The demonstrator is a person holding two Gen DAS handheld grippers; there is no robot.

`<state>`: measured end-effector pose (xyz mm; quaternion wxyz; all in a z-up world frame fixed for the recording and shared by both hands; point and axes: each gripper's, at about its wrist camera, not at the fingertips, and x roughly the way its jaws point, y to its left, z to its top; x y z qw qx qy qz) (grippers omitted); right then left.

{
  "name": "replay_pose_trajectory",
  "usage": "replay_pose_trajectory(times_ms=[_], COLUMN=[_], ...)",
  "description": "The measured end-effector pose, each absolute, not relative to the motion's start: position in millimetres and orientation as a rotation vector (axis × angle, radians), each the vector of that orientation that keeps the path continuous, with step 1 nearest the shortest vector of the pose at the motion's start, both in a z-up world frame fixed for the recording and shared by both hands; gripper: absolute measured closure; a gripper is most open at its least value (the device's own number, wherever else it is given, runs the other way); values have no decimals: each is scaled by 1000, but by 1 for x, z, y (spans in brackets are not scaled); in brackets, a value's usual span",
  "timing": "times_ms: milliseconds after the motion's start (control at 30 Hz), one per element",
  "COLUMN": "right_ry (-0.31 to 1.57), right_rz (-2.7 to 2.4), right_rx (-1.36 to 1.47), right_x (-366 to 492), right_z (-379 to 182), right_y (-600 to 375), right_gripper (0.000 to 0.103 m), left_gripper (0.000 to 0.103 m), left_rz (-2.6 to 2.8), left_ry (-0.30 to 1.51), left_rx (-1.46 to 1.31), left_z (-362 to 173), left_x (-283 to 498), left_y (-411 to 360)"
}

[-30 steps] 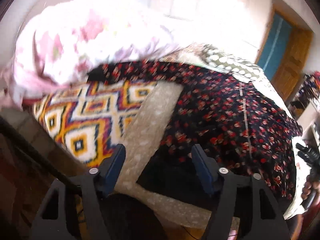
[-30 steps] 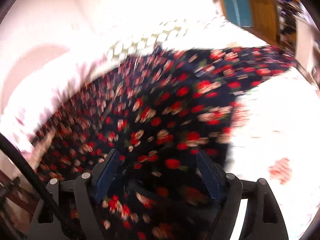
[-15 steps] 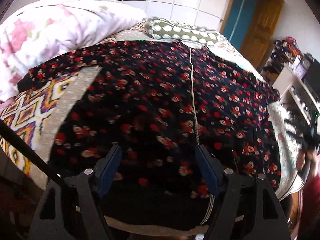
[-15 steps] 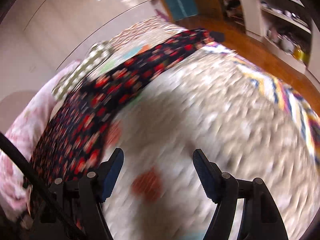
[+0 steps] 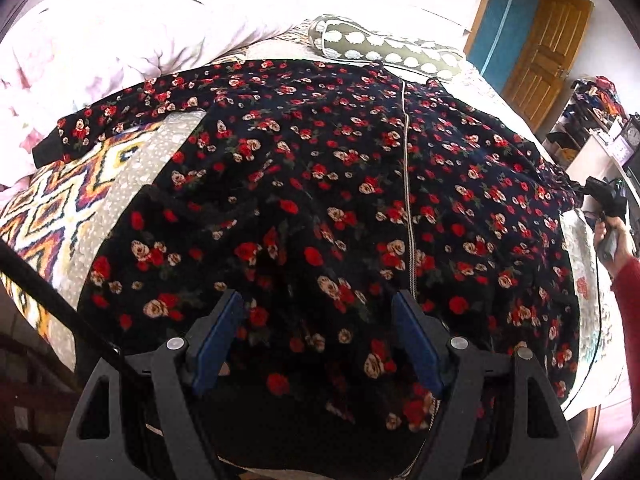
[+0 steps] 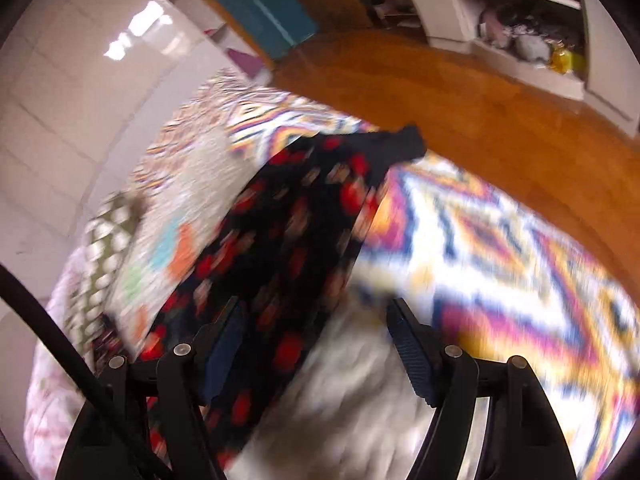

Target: Fold large clothes

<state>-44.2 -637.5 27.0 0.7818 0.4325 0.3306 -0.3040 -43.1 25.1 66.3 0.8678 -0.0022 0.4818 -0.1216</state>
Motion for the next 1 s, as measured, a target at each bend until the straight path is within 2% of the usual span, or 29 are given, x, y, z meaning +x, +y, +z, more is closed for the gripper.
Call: replay_pose_trajectory(times_ms=[67,167,233,400,533,667,767,867,1000], right_ry=[684,651,627,621,607,637,694,765,907], right_rz=[-678,-671,-659,-619,-460,-245,-105,-1,62], right_rx=[961,999,992,739,561,420,286,187,12], right_x=[-39,-33,-33,-12,30,90,137,176,227], right_z=[25,34,49,131,198,233,230,202,131], right_y=[-650,-661,-660,-602,-508,-386,-283,-194,-81], right_gripper=[29,92,93,94,94,94,94,94,92], left_gripper=[27,27,27,27,27,27,27,27,27], left_rz=[-251,-255,-258,-282,-293,-276,-254,-229,-197], left_ry=[1012,1002,984,948,914,865,835,816,810], left_rx=[-11,-19,-24,-77,-119,-159,-188,-217,-264], left_z=[67,70,73,80,89,98,103,102,96], left_x=[-40,-39,-41,-49,-61,-79,-91,-100,-110], left_y=[27,32,37,58,81,110,134,159,189])
